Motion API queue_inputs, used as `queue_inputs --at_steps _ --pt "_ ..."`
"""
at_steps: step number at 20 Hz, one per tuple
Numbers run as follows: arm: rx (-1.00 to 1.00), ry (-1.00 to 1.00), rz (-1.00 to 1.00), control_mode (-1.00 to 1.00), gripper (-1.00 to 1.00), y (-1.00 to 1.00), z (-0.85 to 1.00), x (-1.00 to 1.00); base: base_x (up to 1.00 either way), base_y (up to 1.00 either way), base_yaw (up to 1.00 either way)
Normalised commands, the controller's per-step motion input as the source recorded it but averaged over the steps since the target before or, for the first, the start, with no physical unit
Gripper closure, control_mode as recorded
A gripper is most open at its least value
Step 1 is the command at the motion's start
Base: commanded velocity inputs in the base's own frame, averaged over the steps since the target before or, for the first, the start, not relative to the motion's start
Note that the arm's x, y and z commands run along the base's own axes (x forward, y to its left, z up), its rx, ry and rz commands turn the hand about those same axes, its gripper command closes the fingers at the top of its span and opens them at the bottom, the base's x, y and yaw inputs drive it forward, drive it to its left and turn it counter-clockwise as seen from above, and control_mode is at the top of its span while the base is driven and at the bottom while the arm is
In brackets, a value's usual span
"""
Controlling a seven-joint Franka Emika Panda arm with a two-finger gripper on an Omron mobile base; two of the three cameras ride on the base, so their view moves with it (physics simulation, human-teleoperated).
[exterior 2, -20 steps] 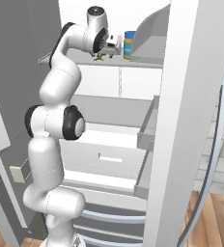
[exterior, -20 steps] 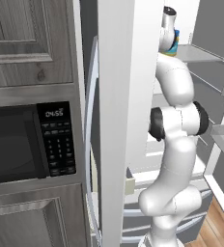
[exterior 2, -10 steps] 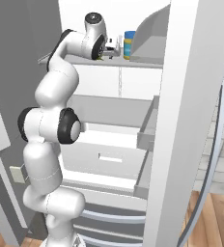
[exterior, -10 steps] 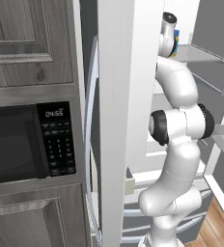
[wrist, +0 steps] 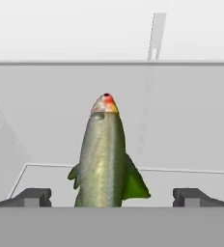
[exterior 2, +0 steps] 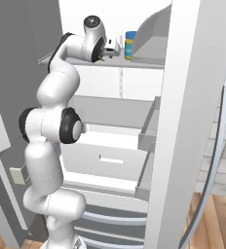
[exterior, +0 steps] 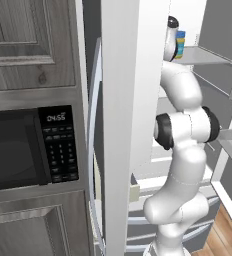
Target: Take the fish out of the fridge, briefly rinse it in the sink, and place it on the tray next to the sink.
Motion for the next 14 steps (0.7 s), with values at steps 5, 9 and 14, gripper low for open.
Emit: queue_inputs --at_steps 5,9,14 --pt "0.02 0.0 0.0 -1.0 -1.0 0.04 -0.15 0.06 0.0 0.0 0.0" --pt "0.01 0.0 0.0 -1.0 -1.0 0.0 -0.47 -0.38 0.0 0.0 0.0" --pt "0.0 -0.01 0.0 -1.0 1.0 0.0 -0.39 -0.04 0.0 0.0 0.0"
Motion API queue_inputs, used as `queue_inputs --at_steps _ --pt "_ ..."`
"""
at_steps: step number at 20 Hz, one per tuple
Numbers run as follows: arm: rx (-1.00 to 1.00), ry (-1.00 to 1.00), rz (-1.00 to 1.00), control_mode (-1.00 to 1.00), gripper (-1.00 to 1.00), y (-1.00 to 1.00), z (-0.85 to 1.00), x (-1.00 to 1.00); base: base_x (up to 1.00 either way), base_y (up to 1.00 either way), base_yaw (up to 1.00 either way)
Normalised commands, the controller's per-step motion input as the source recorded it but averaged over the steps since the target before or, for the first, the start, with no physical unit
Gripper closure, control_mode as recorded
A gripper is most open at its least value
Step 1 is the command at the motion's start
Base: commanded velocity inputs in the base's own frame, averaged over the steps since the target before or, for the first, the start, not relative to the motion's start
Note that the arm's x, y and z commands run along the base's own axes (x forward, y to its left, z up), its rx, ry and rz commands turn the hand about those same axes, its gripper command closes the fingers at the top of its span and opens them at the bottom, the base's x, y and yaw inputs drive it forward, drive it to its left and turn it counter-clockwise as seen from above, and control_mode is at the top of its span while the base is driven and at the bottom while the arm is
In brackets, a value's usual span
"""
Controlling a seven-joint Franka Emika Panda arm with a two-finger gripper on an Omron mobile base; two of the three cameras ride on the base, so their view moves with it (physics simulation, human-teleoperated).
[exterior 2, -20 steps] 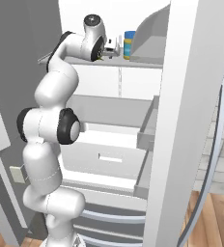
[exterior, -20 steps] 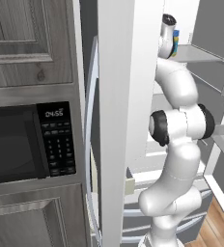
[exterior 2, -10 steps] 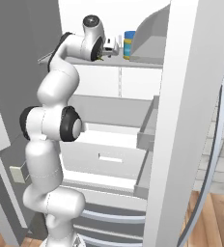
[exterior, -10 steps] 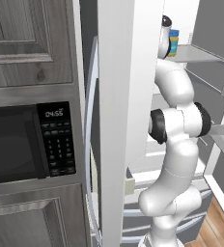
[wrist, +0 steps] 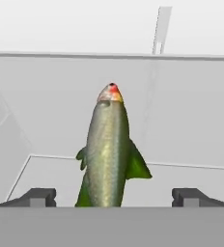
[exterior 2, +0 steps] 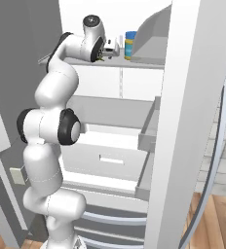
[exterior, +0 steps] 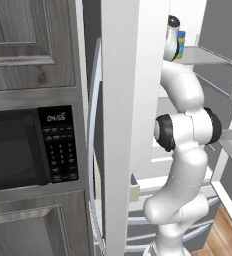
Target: Take the fish out of the fridge, briefly rinse it in the sink, and place it on the tray next to the sink.
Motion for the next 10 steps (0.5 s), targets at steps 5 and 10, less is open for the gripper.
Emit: queue_inputs --at_steps 5,10 --pt "0.0 -0.04 -0.01 -1.0 1.0 0.0 -0.32 0.22 0.0 0.0 0.0" --pt "-0.03 -0.07 0.0 -1.0 1.0 0.0 -0.24 0.16 0.0 0.0 0.0"
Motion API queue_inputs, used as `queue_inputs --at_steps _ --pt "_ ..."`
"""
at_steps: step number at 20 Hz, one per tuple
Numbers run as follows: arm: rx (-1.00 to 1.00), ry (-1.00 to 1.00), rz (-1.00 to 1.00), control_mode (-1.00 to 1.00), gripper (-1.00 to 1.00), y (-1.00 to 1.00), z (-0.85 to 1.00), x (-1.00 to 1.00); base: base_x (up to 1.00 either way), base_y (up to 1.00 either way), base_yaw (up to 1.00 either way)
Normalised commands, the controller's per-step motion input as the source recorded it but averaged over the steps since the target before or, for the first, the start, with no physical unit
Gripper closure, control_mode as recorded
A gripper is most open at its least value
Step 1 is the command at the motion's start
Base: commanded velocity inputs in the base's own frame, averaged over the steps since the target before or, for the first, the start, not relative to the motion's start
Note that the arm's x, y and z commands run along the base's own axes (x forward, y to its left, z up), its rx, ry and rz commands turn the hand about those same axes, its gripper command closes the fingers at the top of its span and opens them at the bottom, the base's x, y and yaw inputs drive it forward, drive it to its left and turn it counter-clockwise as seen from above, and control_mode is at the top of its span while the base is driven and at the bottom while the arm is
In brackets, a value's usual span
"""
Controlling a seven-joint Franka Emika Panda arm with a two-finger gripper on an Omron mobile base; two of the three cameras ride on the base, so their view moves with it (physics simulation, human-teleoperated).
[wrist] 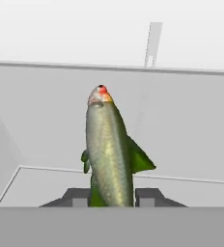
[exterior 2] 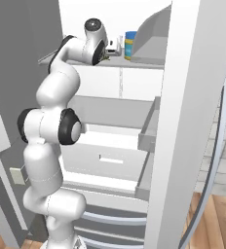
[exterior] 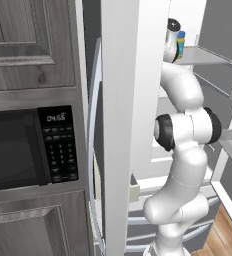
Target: Take the fish out of the fridge, briefly rinse it in the sink, and place it on the tray next to the sink.
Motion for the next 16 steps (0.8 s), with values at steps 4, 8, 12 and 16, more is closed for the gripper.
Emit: queue_inputs --at_steps 4,8,12,16 --pt "0.0 0.0 0.0 -1.0 1.0 0.0 -0.05 -0.55 0.0 0.0 0.0" --pt "0.0 -0.24 0.0 -1.0 1.0 0.0 0.09 -1.0 0.0 0.0 0.0" --pt "0.0 -0.3 0.03 -1.0 1.0 0.0 0.08 -1.0 0.0 0.0 0.0" --pt "0.0 -0.2 0.06 -1.0 1.0 0.0 -0.06 -1.0 0.0 0.0 0.0"
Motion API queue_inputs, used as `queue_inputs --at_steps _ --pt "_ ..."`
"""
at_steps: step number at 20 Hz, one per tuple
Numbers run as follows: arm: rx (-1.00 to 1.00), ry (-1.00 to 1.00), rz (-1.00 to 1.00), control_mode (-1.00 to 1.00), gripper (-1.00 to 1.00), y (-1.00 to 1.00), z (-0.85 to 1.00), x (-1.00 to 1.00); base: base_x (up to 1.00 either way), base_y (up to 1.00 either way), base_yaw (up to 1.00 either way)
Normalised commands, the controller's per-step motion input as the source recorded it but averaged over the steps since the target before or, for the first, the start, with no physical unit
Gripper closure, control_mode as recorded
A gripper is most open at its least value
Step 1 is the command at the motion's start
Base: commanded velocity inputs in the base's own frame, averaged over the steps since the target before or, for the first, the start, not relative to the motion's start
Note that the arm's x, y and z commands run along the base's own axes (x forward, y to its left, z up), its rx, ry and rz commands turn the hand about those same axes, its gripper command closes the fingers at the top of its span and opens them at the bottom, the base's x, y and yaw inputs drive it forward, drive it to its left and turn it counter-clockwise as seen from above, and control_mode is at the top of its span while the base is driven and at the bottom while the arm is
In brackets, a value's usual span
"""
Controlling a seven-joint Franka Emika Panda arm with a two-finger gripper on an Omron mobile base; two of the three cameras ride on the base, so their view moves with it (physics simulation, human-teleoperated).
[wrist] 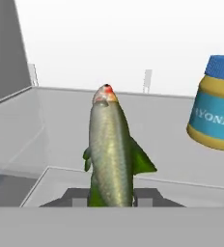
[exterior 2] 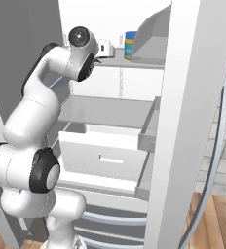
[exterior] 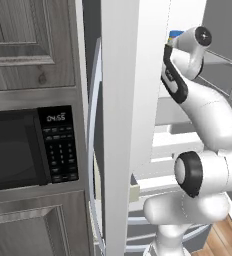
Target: Take the fish out of the fridge, briefly rinse it in the sink, and place it on the tray next to the sink.
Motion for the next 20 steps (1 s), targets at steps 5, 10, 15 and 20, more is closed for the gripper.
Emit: queue_inputs --at_steps 5,10,15,20 --pt "0.03 -0.04 0.06 -1.0 1.0 -0.1 -0.04 -1.0 0.0 0.0 0.0" --pt "0.12 0.0 0.05 -1.0 1.0 -0.19 0.0 -1.0 0.0 0.0 0.0" --pt "0.03 0.09 0.06 -1.0 1.0 -0.04 -0.38 -1.0 0.0 0.0 0.0" --pt "-0.01 0.28 0.07 -1.0 1.0 0.0 -0.91 -1.0 0.0 0.0 0.0"
